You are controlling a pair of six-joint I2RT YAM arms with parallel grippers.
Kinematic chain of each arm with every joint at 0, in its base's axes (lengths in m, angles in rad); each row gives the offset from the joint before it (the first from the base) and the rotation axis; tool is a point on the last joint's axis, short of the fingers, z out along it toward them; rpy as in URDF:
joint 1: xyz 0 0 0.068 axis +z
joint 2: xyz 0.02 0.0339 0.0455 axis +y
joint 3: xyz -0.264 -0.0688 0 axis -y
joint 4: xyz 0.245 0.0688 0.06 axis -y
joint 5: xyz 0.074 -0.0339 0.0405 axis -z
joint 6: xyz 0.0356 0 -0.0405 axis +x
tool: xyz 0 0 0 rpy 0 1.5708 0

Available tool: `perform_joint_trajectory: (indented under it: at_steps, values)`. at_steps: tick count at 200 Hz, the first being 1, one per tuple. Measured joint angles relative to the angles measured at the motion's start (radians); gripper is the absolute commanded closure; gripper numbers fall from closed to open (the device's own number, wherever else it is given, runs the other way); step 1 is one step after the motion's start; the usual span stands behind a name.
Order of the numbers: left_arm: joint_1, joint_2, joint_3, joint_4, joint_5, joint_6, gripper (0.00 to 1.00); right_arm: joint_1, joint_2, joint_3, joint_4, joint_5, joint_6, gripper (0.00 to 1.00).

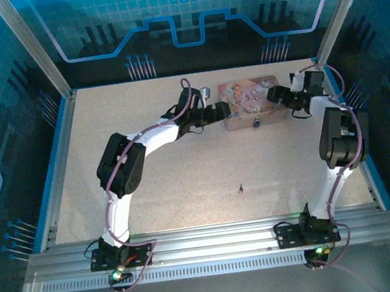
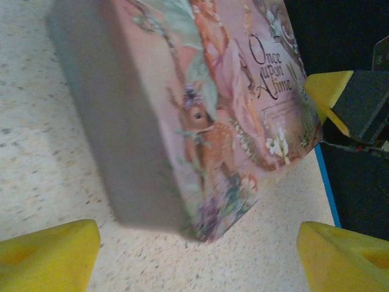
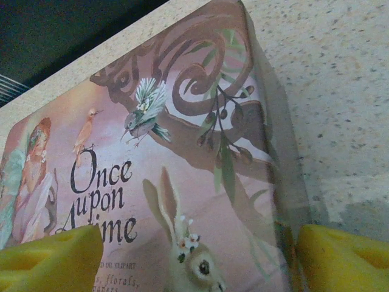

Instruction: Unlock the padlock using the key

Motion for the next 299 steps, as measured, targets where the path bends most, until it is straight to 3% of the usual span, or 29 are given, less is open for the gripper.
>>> perform_joint_trajectory:
  at_steps: [56, 175, 299]
  values:
    - [-0.018, 0.097, 0.105, -0.017, 0.023, -0.015, 0.19, 0.001, 0.02, 0.002, 0.0, -0.061, -0.029, 0.19]
    - [-0.015, 0.101, 0.108, -0.037, 0.018, -0.025, 0.2, 0.006, 0.0, -0.037, 0.027, -0.079, -0.053, 0.2]
    - [0.001, -0.146, -0.216, -0.046, -0.064, -0.006, 0.18, 0.134, -0.169, -0.231, 0.03, -0.067, -0.036, 0.2]
